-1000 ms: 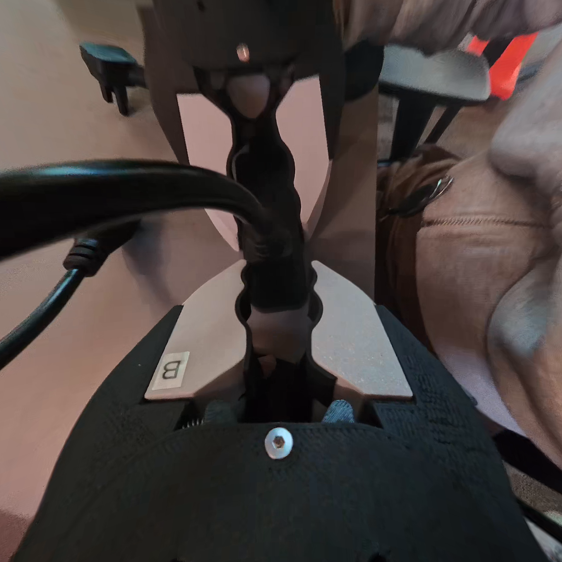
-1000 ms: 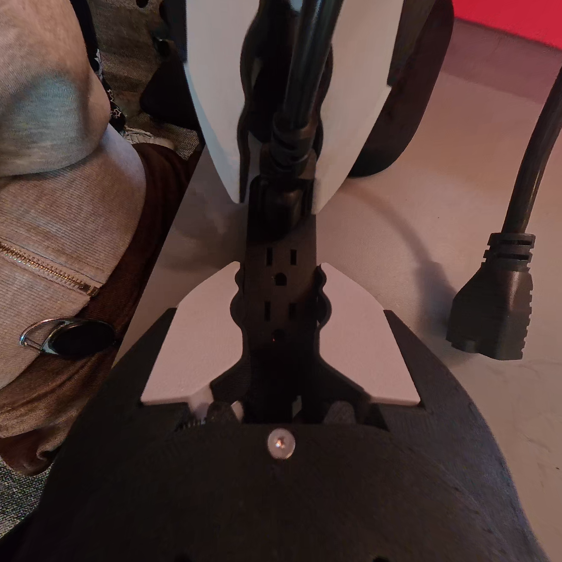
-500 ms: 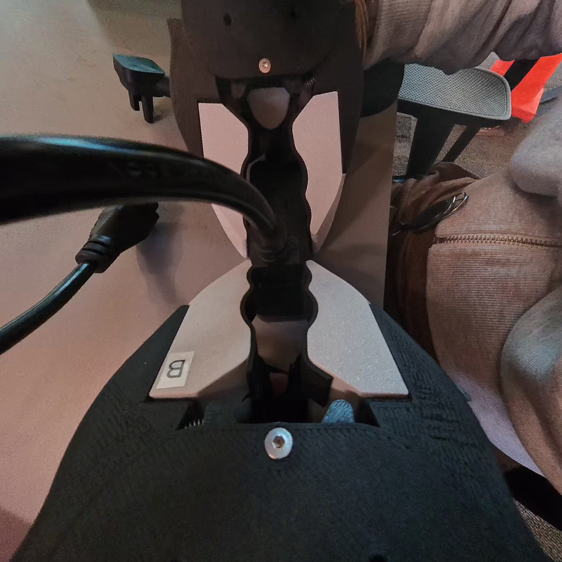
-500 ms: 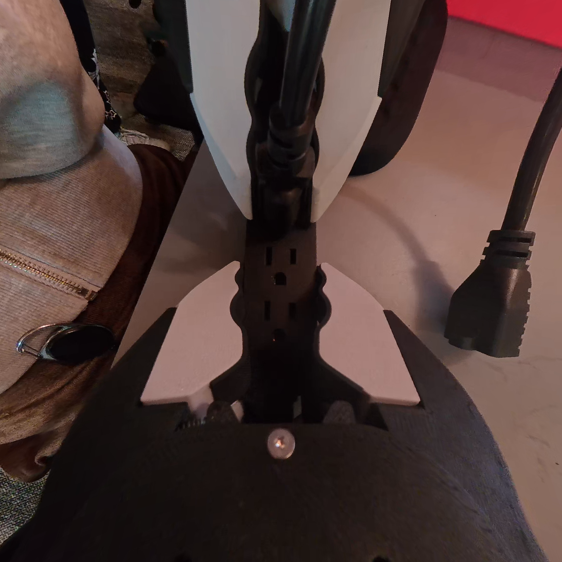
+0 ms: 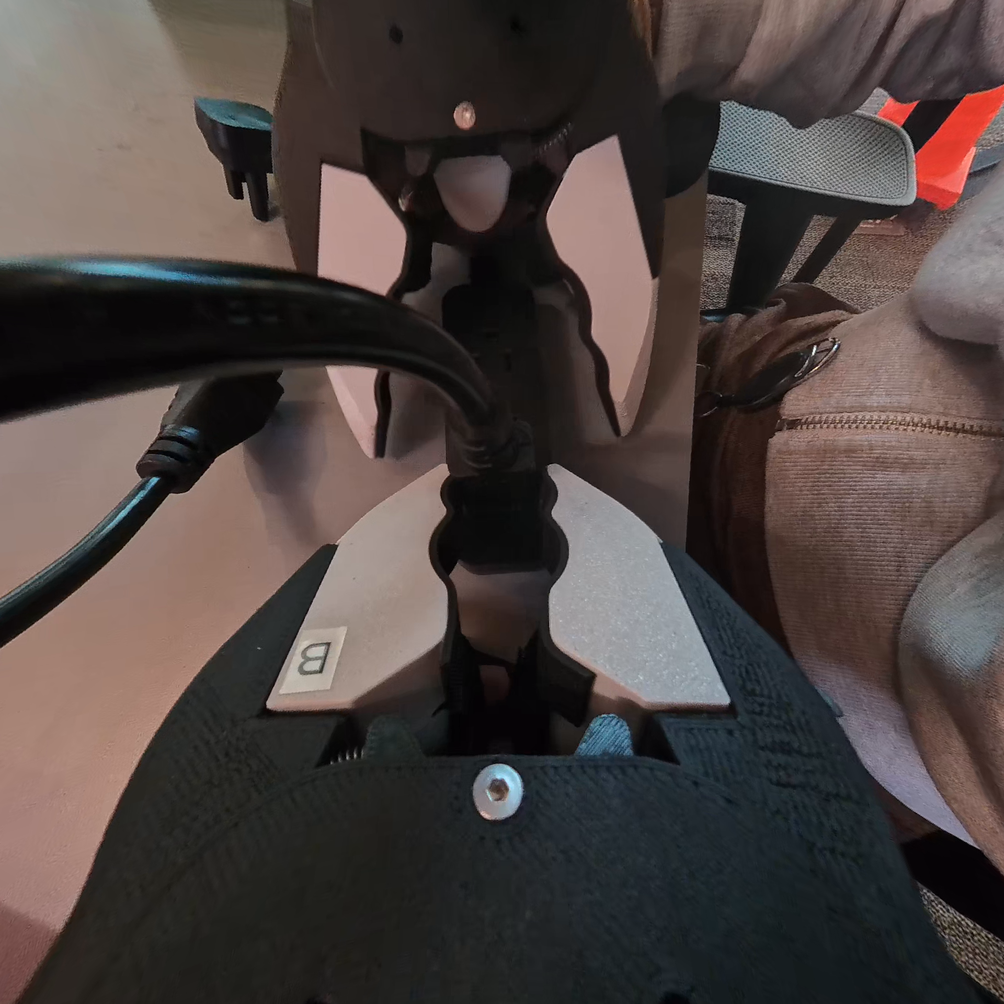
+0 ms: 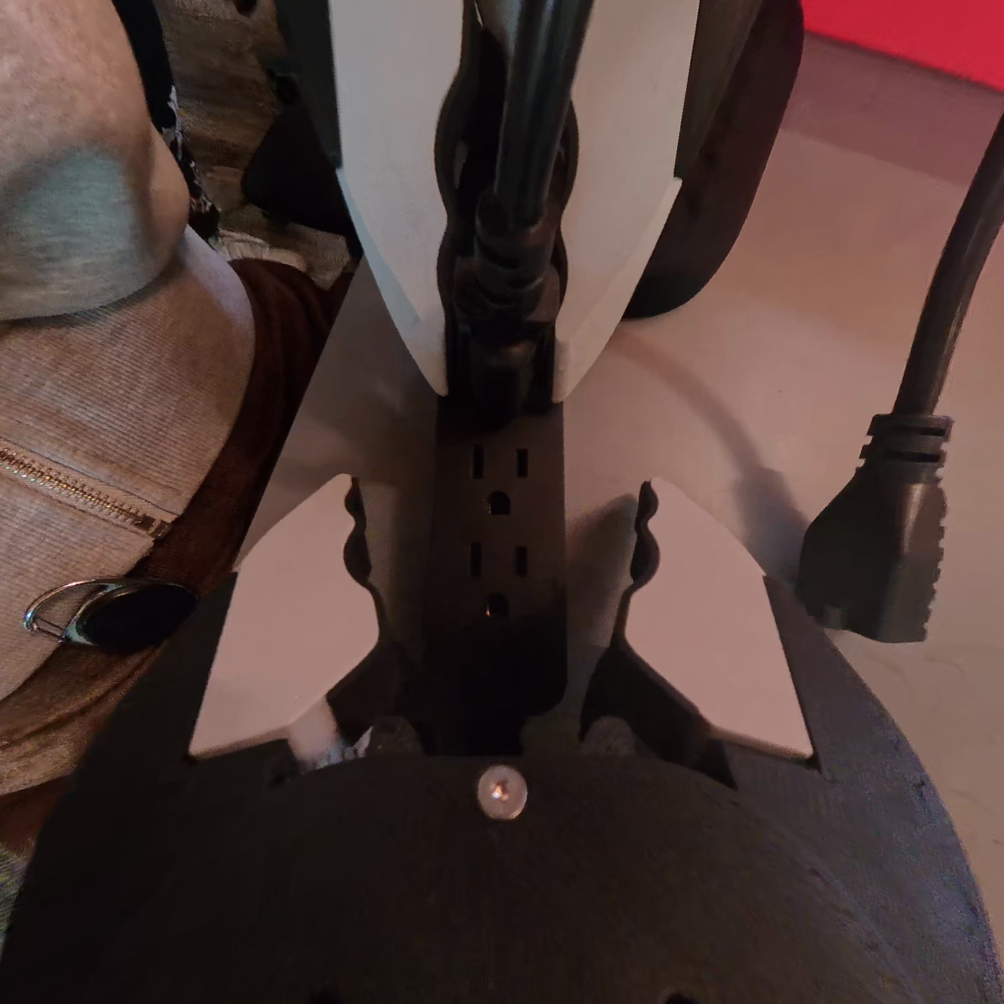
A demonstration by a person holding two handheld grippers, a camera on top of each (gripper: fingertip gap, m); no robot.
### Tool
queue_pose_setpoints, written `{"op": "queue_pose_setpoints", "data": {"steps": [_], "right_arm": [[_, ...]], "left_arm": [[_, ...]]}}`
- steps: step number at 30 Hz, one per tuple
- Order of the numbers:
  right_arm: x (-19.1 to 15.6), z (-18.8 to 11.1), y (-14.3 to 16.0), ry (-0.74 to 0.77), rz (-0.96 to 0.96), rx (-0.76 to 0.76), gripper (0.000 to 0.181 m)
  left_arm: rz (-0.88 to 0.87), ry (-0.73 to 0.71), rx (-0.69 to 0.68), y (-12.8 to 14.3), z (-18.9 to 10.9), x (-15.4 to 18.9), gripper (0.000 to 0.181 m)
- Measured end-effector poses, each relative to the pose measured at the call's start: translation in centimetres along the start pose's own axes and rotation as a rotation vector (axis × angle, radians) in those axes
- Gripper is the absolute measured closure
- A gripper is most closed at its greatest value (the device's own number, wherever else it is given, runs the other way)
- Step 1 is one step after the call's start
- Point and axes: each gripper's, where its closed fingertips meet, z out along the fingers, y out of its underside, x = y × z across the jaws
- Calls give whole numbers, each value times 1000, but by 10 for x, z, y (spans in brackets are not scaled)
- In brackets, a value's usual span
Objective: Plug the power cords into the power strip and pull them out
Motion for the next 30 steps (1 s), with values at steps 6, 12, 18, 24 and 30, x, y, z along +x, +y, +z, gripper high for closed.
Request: {"op": "queue_pose_setpoints", "data": {"steps": [6,12,18,24,30], "right_arm": [[12,-23,-29,60,-43,251,78],[7,-6,-17,35,-79,128,35],[4,10,-4,-64,33,6,103],[12,11,-9,-61,134,31,124],[9,10,-12,-41,65,54,135]], "left_arm": [[-2,-4,3,0,0,-1,154],[2,-4,5,0,0,-1,154],[1,2,7,0,0,0,154],[4,-11,6,0,0,-2,154],[38,-42,21,-2,-2,-2,154]]}}
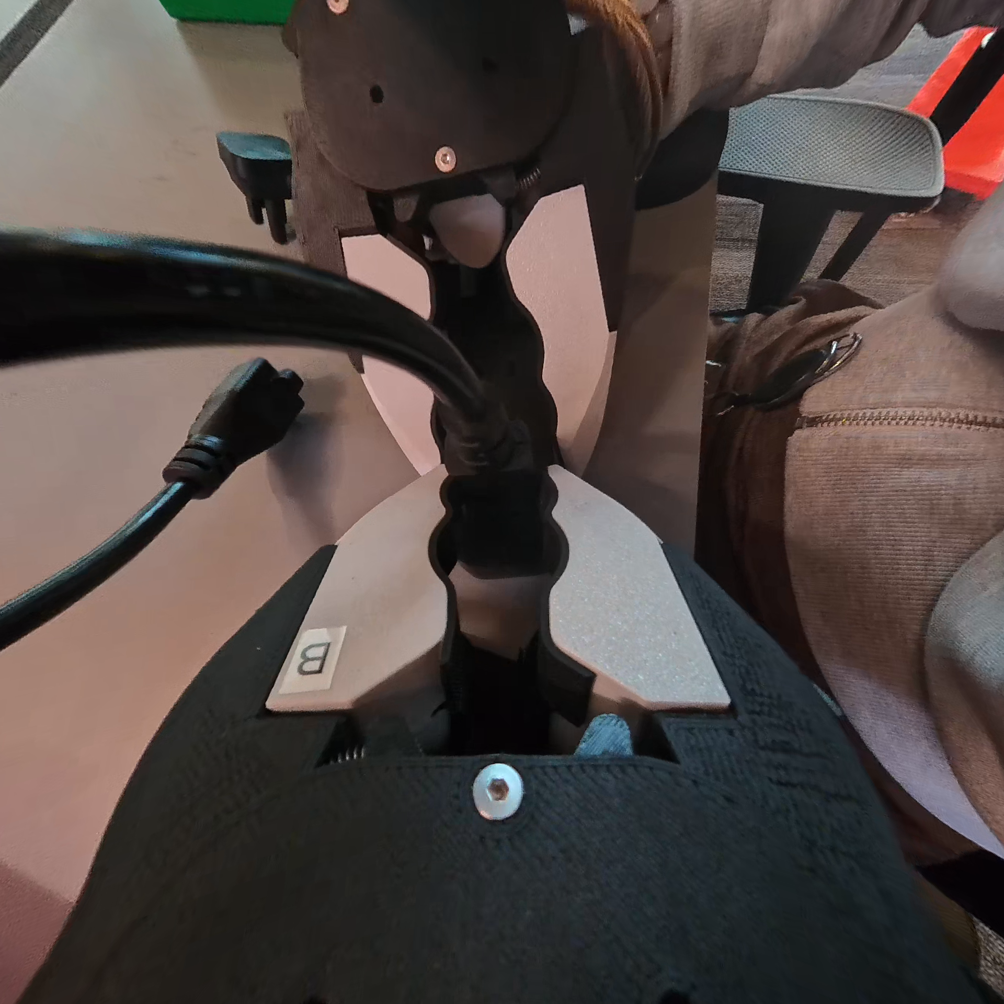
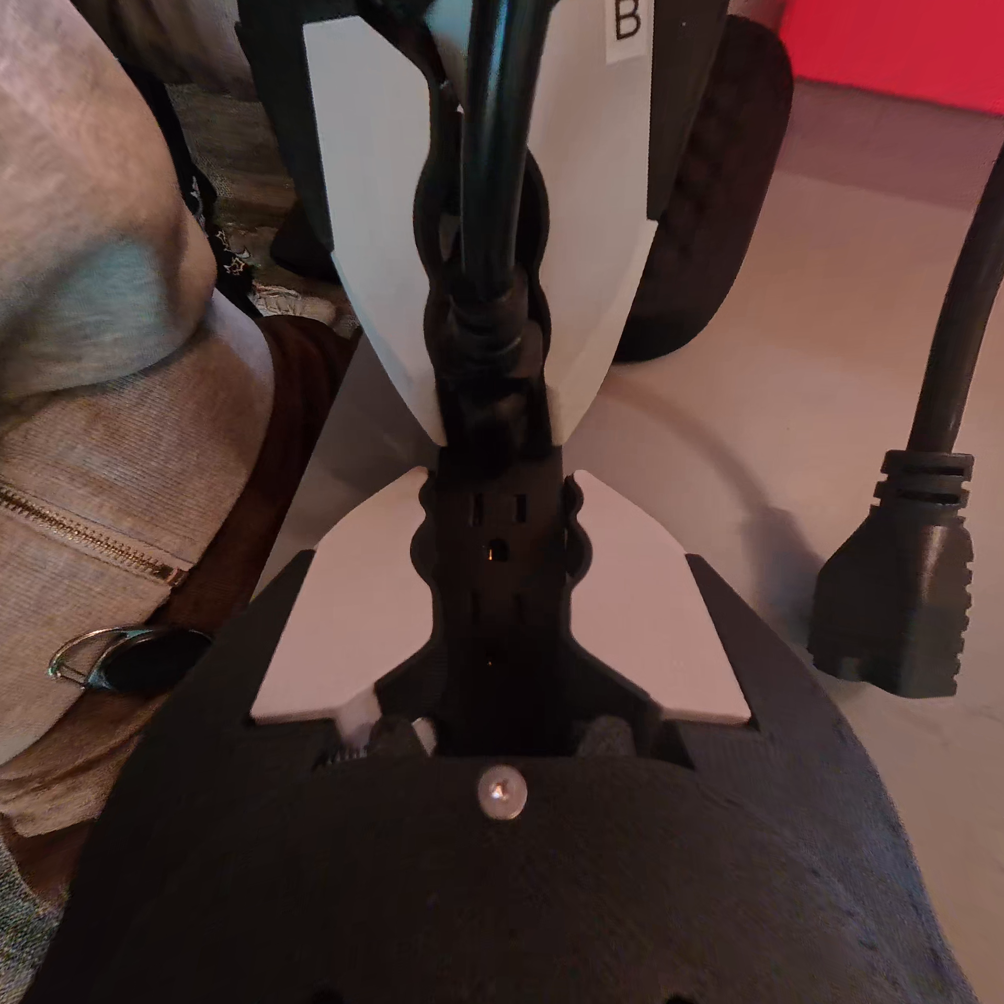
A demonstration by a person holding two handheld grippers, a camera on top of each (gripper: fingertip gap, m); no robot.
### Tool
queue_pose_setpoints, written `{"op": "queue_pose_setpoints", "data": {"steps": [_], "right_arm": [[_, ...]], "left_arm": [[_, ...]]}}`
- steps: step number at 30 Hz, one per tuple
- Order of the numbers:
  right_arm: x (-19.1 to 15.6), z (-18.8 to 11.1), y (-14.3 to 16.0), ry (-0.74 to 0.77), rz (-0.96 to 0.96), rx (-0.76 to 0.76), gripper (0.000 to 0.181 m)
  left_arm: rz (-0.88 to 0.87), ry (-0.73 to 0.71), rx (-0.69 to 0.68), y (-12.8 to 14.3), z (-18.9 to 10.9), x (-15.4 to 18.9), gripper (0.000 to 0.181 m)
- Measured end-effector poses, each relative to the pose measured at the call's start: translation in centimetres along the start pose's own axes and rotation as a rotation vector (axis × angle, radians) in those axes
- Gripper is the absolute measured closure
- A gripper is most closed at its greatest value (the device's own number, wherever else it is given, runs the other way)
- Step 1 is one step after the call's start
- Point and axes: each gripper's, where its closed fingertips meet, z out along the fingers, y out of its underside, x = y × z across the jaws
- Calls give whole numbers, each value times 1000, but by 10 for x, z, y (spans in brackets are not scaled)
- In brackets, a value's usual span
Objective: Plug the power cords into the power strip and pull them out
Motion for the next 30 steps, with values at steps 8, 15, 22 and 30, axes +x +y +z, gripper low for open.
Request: {"op": "queue_pose_setpoints", "data": {"steps": [8,15,22,30], "right_arm": [[1,3,1,6,5,-15,135],[-3,5,-2,-8,-16,1,135],[-4,3,1,-24,-27,-17,135],[1,7,-1,-11,-13,-29,135]], "left_arm": [[-31,25,-31,3,0,-2,155],[-43,38,-10,4,-7,3,155],[-34,19,-53,1,-2,4,156],[-38,-4,-78,4,-5,0,156]]}}
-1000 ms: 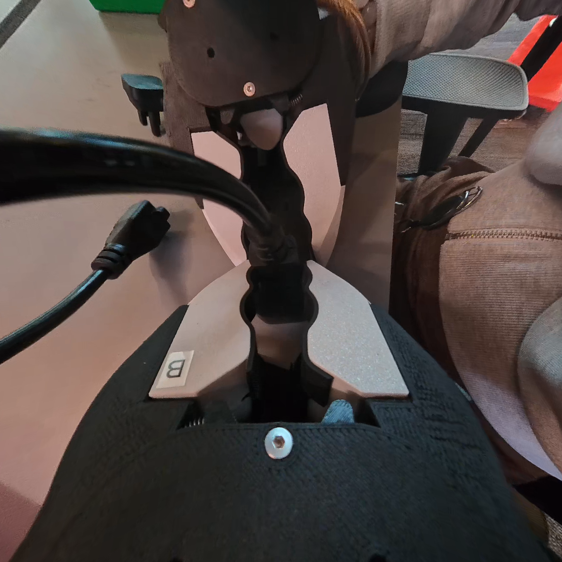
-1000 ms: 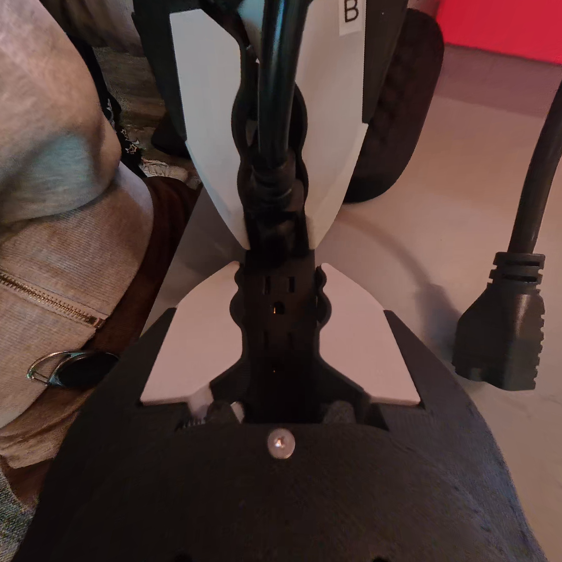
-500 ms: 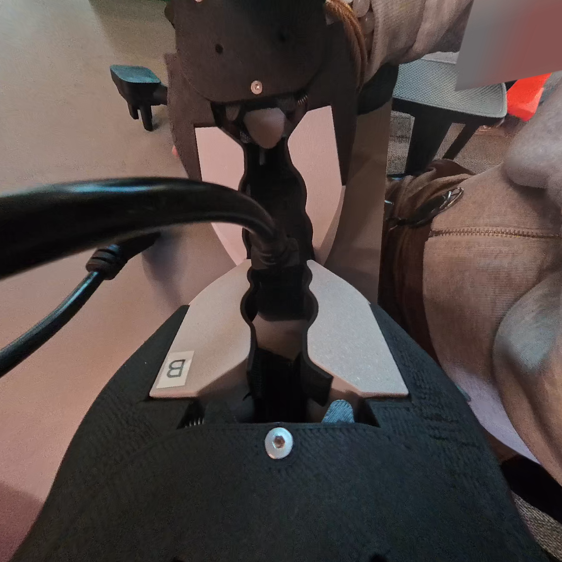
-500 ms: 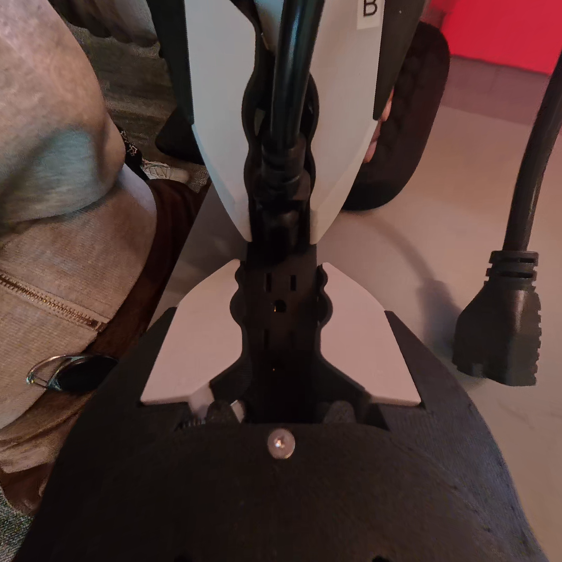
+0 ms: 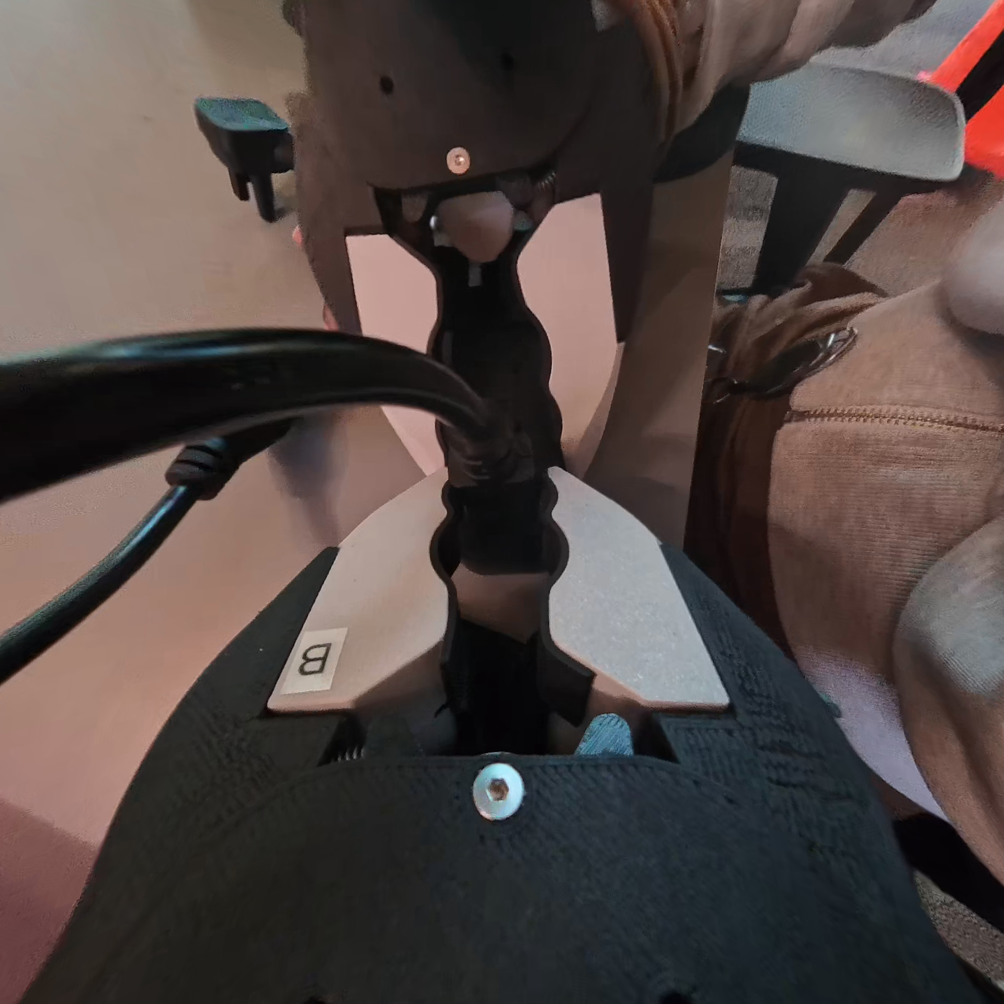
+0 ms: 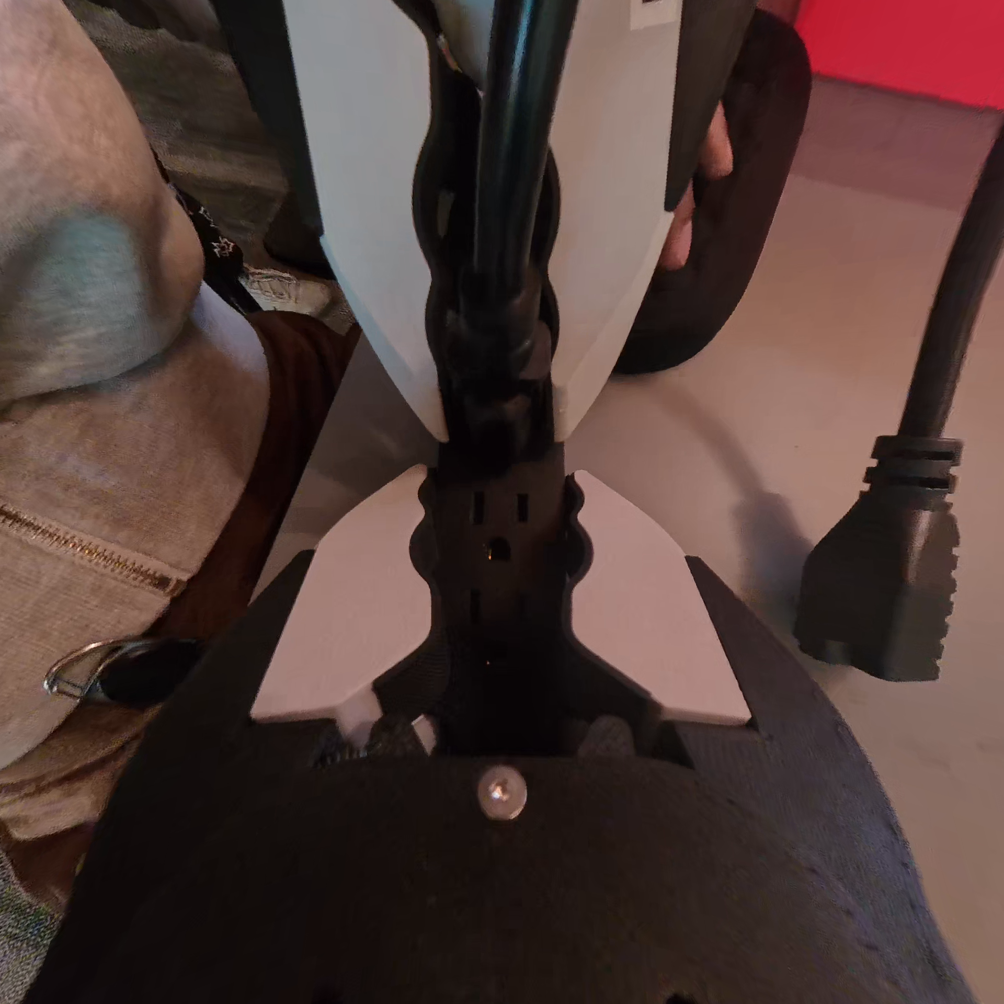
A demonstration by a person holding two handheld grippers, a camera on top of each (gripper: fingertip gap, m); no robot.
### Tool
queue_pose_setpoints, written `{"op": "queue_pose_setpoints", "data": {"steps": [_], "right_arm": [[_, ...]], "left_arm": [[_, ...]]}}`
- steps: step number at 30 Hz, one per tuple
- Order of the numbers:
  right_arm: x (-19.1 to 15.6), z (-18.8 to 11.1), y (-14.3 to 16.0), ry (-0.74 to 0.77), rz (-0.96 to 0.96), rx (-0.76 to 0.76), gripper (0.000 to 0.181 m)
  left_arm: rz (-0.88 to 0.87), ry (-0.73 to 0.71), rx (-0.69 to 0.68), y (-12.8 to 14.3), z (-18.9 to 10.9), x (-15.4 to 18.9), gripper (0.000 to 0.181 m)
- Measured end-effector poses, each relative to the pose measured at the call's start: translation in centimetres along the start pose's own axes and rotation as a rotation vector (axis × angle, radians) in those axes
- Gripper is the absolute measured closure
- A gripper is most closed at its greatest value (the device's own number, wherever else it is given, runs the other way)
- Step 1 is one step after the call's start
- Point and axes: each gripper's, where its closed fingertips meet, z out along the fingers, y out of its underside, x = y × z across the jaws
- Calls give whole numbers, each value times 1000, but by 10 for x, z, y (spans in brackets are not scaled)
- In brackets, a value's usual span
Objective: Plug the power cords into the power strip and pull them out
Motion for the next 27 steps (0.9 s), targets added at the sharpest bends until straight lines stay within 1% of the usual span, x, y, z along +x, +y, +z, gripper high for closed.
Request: {"op": "queue_pose_setpoints", "data": {"steps": [1,3,6,8,11,12,14,16,20,21,25,27], "right_arm": [[-2,-1,0,-2,-12,11,135],[-4,-2,-2,17,-21,39,135],[-4,2,-4,12,-2,31,134],[-1,3,-2,15,1,-1,135],[0,0,2,16,-14,-16,135],[-1,-1,2,15,-20,-5,135],[-2,-1,-2,19,-5,31,135],[-1,3,-2,27,5,3,135],[3,1,2,22,-3,-28,135],[3,0,3,26,-6,-24,135],[0,2,-2,26,8,10,135],[0,5,-2,19,3,-15,135]], "left_arm": [[13,0,-1,-2,0,2,156],[-8,15,39,-2,-5,3,156],[-44,19,70,2,-9,2,156],[-46,1,24,3,-6,-1,157],[54,-36,-90,0,-2,-2,156],[58,-24,-87,-1,-2,-1,155],[-14,26,3,-2,-8,1,156],[-47,27,29,3,-10,0,156],[41,-33,-86,-1,-4,-4,157],[52,-28,-93,-2,-3,-4,157],[-58,34,41,1,-12,-1,156],[-54,12,22,4,-12,0,156]]}}
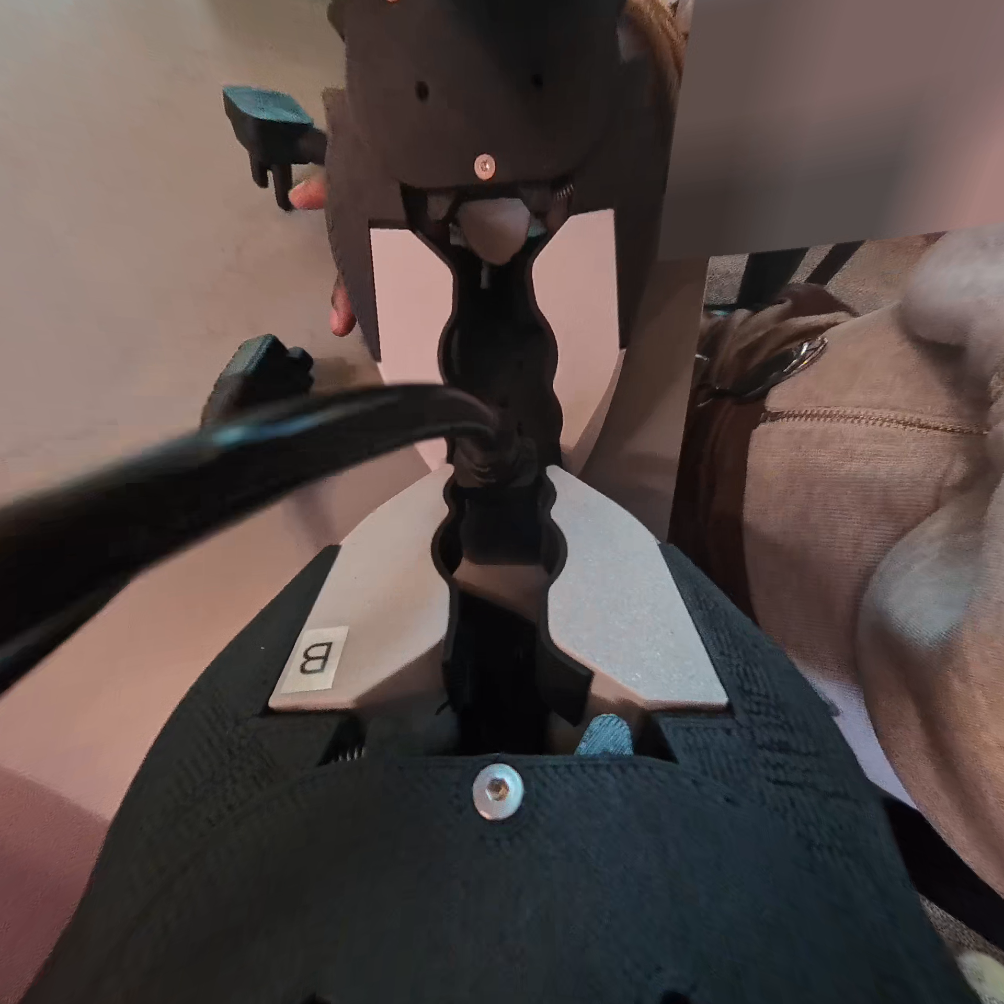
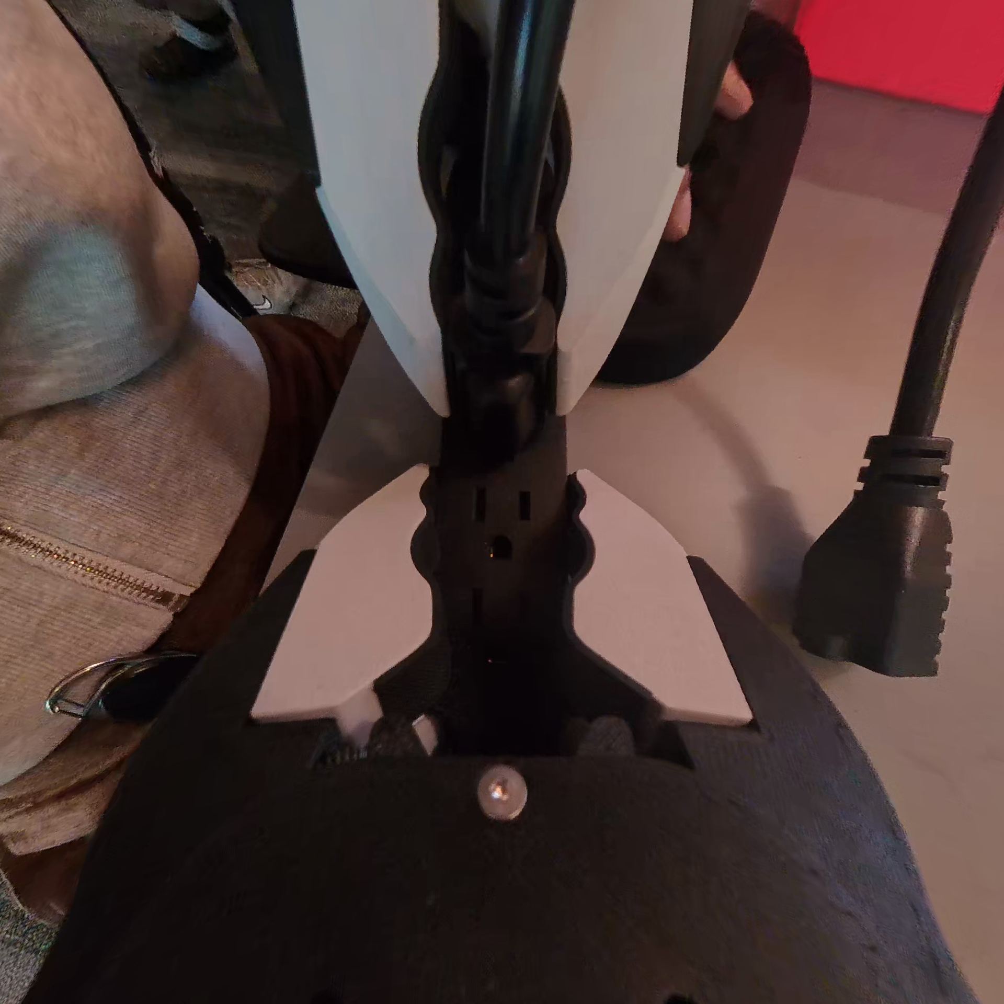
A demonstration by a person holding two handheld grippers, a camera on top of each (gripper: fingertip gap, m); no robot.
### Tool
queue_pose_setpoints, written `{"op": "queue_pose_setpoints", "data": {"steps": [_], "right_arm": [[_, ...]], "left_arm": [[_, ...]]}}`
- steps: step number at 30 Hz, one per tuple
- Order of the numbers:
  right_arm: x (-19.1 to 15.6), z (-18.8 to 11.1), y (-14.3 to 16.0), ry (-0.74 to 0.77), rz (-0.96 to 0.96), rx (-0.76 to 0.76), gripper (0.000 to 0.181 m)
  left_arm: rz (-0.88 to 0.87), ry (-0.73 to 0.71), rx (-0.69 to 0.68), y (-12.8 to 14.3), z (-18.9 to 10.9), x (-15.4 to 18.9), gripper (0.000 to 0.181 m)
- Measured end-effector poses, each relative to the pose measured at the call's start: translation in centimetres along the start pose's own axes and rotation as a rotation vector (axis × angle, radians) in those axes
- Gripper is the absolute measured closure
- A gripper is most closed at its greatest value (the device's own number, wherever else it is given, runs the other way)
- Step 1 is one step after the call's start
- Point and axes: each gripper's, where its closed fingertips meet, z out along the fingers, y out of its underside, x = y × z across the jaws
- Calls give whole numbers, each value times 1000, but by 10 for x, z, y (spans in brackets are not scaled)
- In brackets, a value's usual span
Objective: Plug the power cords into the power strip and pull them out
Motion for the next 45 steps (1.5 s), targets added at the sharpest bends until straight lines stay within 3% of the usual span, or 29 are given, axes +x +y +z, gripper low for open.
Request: {"op": "queue_pose_setpoints", "data": {"steps": [4,7,11,12,13,14,15,16,17,18,19,22,24,26,31,37,41,45], "right_arm": [[3,-5,4,12,-30,0,135],[-2,-6,-1,19,-21,52,135],[1,-2,0,4,-10,12,135],[2,2,0,3,-21,-1,135],[-1,5,-3,-3,-27,-4,135],[-7,6,-4,-12,-10,-17,135],[-5,3,-2,-18,33,-14,133],[1,-4,3,8,28,-3,134],[8,-10,8,41,6,2,135],[8,-12,10,27,23,6,135],[8,-10,9,16,23,8,135],[7,-5,3,14,25,17,135],[8,-5,1,33,25,26,135],[9,-8,-1,71,19,46,120],[6,-7,-3,70,1,55,104],[5,-11,-11,77,4,108,96],[6,-22,-27,80,23,215,93],[12,-49,-53,89,56,444,109]], "left_arm": [[78,-51,-84,-8,8,-1,157],[30,-14,-3,-10,-1,2,157],[23,-44,20,-12,-1,0,156],[61,18,270,-58,-11,15,156],[84,227,591,-116,-39,53,157],[146,238,570,-133,-43,61,157],[309,12,307,-111,-34,33,156],[282,-240,138,-83,-39,-12,156],[140,-223,87,-53,-44,-29,156],[-30,-124,98,-35,-48,-28,156],[-88,-113,128,-29,-53,-28,156],[-4,-240,93,-17,-51,-37,156],[-36,-238,131,-18,-48,-38,156],[-45,-242,144,-17,-46,-40,156],[-45,-254,124,-13,-41,-41,156],[-36,-252,125,-12,-28,-42,156],[-11,-274,112,-12,-22,-44,156],[-6,-263,124,-17,-17,-41,156]]}}
